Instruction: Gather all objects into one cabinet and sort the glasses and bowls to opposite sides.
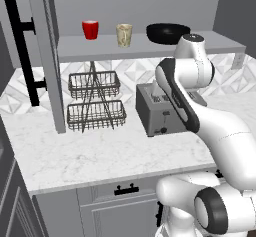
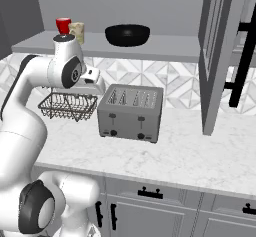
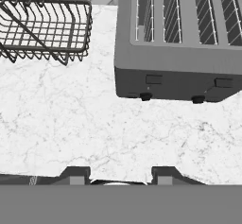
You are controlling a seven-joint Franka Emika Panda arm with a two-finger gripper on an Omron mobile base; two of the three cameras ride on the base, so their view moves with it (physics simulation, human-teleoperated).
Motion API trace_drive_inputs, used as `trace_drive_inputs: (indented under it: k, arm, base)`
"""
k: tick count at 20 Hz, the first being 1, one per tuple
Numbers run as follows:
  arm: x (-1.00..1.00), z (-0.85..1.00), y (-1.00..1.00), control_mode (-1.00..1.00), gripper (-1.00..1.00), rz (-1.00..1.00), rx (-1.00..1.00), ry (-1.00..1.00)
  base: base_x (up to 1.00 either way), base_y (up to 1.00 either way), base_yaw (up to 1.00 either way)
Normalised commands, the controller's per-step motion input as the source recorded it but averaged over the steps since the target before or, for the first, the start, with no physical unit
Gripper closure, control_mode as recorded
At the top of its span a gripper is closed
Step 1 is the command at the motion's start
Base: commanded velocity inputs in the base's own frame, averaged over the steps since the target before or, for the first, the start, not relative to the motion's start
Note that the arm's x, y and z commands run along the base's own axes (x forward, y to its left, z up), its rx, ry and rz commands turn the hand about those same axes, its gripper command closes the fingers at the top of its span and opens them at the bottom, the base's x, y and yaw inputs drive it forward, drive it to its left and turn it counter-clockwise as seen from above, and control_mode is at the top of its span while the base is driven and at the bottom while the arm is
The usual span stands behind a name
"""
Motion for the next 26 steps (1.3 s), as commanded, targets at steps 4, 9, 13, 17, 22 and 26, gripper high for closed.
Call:
trace_drive_inputs:
  k: [4,9,13,17,22,26]
  arm:
    - [0.00,0.00,0.00,1.00,-1.00,0.00,0.00,0.00]
    - [0.00,0.00,0.00,1.00,-1.00,0.00,0.00,0.00]
    - [0.00,0.00,0.00,1.00,-1.00,0.00,0.00,0.00]
    - [0.00,0.00,0.00,1.00,-1.00,0.00,0.00,0.00]
    - [0.00,0.00,0.00,1.00,-1.00,0.00,0.00,0.00]
    - [0.00,0.00,0.00,1.00,-1.00,0.00,0.00,0.00]
  base:
    - [0.00,0.00,0.00]
    - [0.00,0.00,0.00]
    - [-0.16,0.00,0.00]
    - [-0.44,0.00,0.00]
    - [-0.57,0.00,-0.06]
    - [-0.50,0.00,-0.14]
